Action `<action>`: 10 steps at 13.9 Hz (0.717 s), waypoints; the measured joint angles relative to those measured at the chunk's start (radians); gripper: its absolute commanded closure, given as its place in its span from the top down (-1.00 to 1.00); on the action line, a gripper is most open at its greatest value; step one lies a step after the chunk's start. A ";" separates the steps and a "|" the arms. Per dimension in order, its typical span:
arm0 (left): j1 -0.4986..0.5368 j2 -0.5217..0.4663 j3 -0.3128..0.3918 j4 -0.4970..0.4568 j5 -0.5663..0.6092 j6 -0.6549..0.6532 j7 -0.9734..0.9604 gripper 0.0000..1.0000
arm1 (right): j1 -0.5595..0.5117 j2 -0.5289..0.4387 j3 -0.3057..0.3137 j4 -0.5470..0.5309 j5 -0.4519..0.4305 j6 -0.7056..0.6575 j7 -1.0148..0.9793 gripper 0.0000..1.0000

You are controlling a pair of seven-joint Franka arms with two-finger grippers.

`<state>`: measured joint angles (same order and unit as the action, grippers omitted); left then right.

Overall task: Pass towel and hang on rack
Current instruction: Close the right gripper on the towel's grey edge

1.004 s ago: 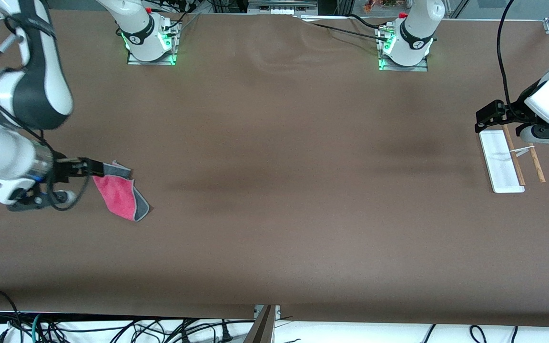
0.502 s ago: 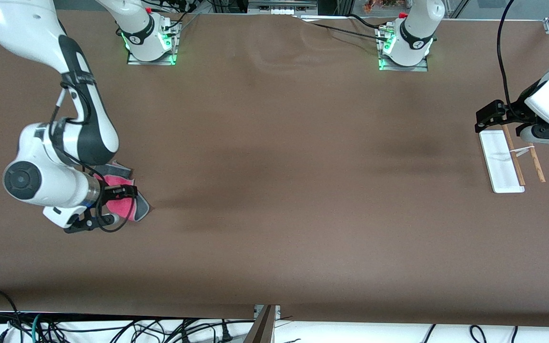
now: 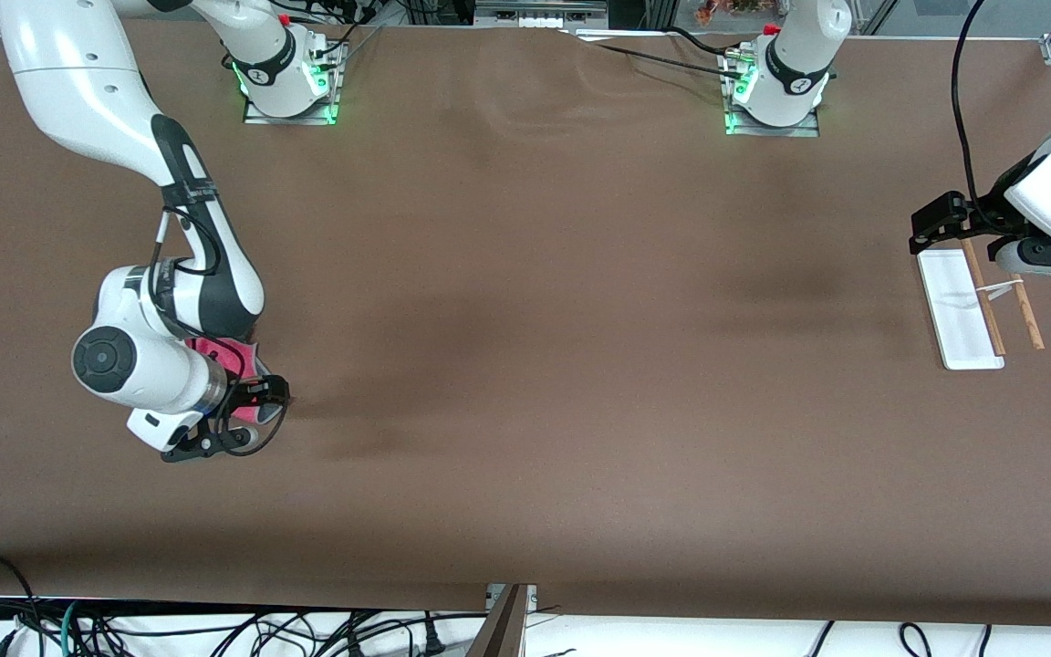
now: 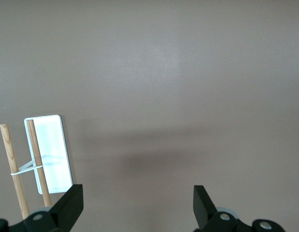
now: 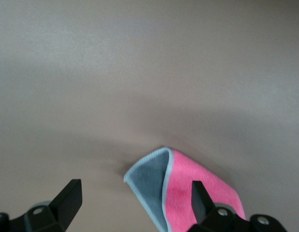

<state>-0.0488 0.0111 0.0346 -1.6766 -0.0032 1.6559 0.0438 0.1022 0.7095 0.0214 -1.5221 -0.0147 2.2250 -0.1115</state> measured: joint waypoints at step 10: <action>0.000 0.000 0.000 0.000 0.000 -0.002 0.000 1.00 | 0.006 0.035 0.000 -0.070 0.000 0.148 0.025 1.00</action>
<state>-0.0487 0.0111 0.0346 -1.6765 -0.0032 1.6536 0.0438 0.1083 0.7447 0.0214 -1.5925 -0.0145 2.3727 -0.0870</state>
